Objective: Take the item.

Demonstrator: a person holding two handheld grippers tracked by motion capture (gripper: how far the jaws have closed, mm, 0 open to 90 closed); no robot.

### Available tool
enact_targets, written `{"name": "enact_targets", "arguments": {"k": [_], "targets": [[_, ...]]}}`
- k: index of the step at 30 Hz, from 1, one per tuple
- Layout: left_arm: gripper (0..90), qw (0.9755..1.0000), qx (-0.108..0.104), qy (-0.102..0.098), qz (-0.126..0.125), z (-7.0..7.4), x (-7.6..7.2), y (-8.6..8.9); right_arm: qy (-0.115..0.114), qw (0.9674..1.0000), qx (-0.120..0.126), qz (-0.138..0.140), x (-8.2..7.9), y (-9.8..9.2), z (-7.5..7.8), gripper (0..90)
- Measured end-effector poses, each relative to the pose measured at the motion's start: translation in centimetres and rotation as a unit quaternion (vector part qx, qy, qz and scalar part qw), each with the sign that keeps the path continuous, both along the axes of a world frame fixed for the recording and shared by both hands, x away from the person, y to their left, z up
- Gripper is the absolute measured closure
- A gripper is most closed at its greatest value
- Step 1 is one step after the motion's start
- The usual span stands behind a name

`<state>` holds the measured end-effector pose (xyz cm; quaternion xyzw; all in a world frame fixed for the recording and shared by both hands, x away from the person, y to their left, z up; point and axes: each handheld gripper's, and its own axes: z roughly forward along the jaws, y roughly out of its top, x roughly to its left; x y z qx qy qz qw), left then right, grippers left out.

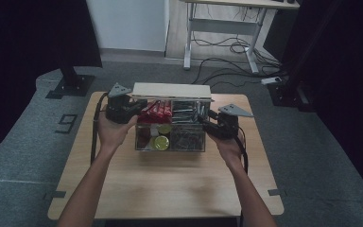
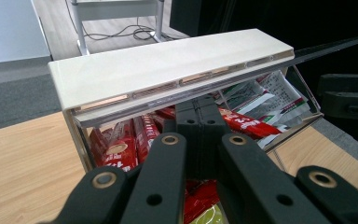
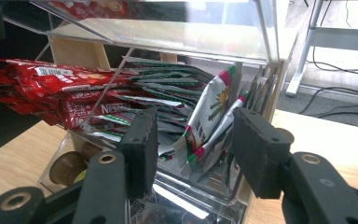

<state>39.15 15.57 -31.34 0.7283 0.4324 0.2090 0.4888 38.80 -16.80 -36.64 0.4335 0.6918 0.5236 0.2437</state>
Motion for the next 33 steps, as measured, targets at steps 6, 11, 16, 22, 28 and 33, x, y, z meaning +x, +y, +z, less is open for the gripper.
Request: {"name": "enact_targets", "arguments": {"k": [6, 11, 16, 22, 28, 33], "targets": [[90.0, 1.0000, -0.001, 0.000, -0.001, -0.1, 0.1, -0.1, 0.001, 1.0000, -0.002, 0.001, 0.5, 0.4, -0.1, 51.6], [90.0, 1.0000, 0.000, 0.000, -0.001, -0.1, 0.1, -0.1, 0.002, 1.0000, -0.007, 0.000, 0.8, 0.7, -0.2, 52.5], [90.0, 1.0000, -0.001, 0.000, 0.000, 0.0, 0.1, -0.1, 0.002, 0.9999, -0.012, -0.004, 1.2, 1.0, -0.2, 54.0], [90.0, 1.0000, -0.001, 0.001, -0.001, 0.0, 0.1, -0.1, 0.002, 0.9996, -0.025, -0.014, 1.6, 1.5, -0.3, 56.4], [90.0, 1.0000, -0.002, 0.001, -0.002, -0.1, 0.1, 0.0, 0.004, 0.9994, -0.029, -0.020, 2.0, 1.6, -0.6, 57.9], [90.0, 1.0000, -0.002, 0.001, -0.002, -0.1, 0.1, 0.0, 0.001, 0.9987, -0.045, -0.026, 2.1, 2.1, -0.6, 60.1]]}}
